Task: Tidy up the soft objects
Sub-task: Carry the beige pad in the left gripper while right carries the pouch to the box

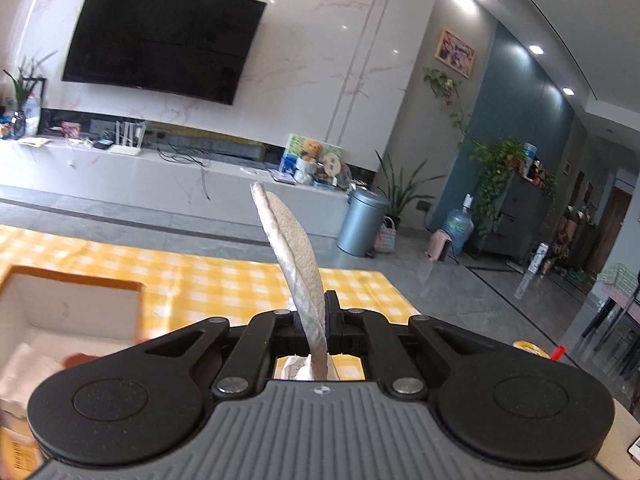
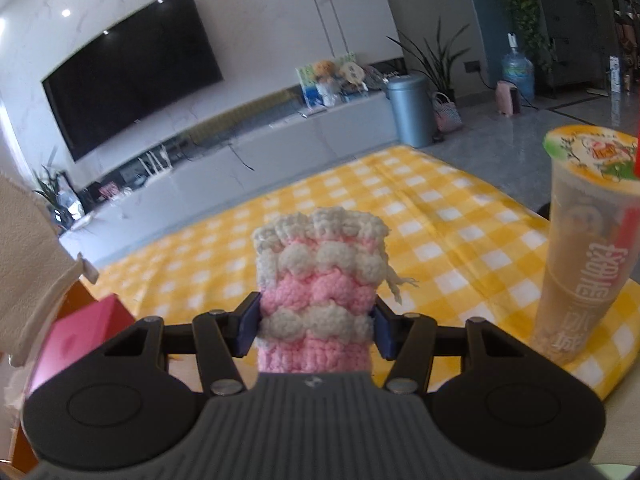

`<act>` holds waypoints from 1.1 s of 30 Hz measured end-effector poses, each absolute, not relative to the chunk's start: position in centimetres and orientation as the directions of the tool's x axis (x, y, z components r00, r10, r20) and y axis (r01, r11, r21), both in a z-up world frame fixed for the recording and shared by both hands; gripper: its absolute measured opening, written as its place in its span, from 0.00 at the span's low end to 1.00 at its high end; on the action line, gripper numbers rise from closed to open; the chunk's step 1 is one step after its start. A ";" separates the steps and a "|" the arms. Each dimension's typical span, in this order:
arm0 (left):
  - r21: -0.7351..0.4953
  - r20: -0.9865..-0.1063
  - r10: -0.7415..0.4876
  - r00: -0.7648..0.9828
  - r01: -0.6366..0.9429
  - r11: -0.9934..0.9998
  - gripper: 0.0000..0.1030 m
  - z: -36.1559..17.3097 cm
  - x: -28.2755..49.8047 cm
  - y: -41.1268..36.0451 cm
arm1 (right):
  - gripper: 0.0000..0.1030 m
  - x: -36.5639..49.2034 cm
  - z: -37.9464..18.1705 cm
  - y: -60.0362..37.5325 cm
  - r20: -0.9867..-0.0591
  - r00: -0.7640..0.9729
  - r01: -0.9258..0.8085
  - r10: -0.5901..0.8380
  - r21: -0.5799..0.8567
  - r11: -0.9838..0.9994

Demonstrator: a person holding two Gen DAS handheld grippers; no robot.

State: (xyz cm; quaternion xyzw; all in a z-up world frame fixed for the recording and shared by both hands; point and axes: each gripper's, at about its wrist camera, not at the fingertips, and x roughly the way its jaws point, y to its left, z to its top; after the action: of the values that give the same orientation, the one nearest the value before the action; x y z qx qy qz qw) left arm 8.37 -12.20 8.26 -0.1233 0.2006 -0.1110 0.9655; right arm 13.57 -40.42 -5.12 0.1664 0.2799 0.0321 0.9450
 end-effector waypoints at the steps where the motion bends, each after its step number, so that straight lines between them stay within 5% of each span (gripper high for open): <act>1: -0.274 -0.351 -0.252 0.902 0.158 0.949 0.05 8.7 7.9 -11.3 | 0.54 13.3 -4.7 -40.2 -0.500 0.849 0.017 0.169 0.347 0.938; 11: -0.194 -0.338 -0.089 0.937 0.023 0.981 0.05 9.4 4.5 -3.5 | 0.54 10.3 1.6 -33.2 -0.338 0.875 -0.213 0.347 0.374 0.903; 17: -0.306 -0.338 -0.005 0.941 -0.105 0.946 0.05 7.2 4.1 3.0 | 0.54 9.3 4.6 -26.5 -0.321 0.836 -0.342 0.445 0.329 0.880; 21: -0.365 -0.367 0.031 0.930 -0.174 0.915 0.05 5.6 4.7 7.6 | 0.54 10.0 5.3 -21.5 -0.357 0.791 -0.404 0.496 0.304 0.863; 25: -0.528 -0.401 -0.079 0.913 -0.160 0.834 0.05 3.5 5.8 12.4 | 0.54 12.7 4.7 -15.4 -0.441 0.746 -0.408 0.498 0.289 0.866; 33: -0.497 -0.474 -0.028 0.880 -0.241 0.834 0.05 1.7 5.2 14.9 | 0.54 17.5 0.7 -3.5 -0.648 0.615 -0.477 0.449 0.147 0.867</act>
State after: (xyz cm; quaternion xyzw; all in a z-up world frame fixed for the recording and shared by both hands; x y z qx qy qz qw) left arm 5.22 14.88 1.68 -0.2827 0.2382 0.0573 0.9274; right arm 17.50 -3.55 0.65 -0.0197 0.3550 0.2574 0.8985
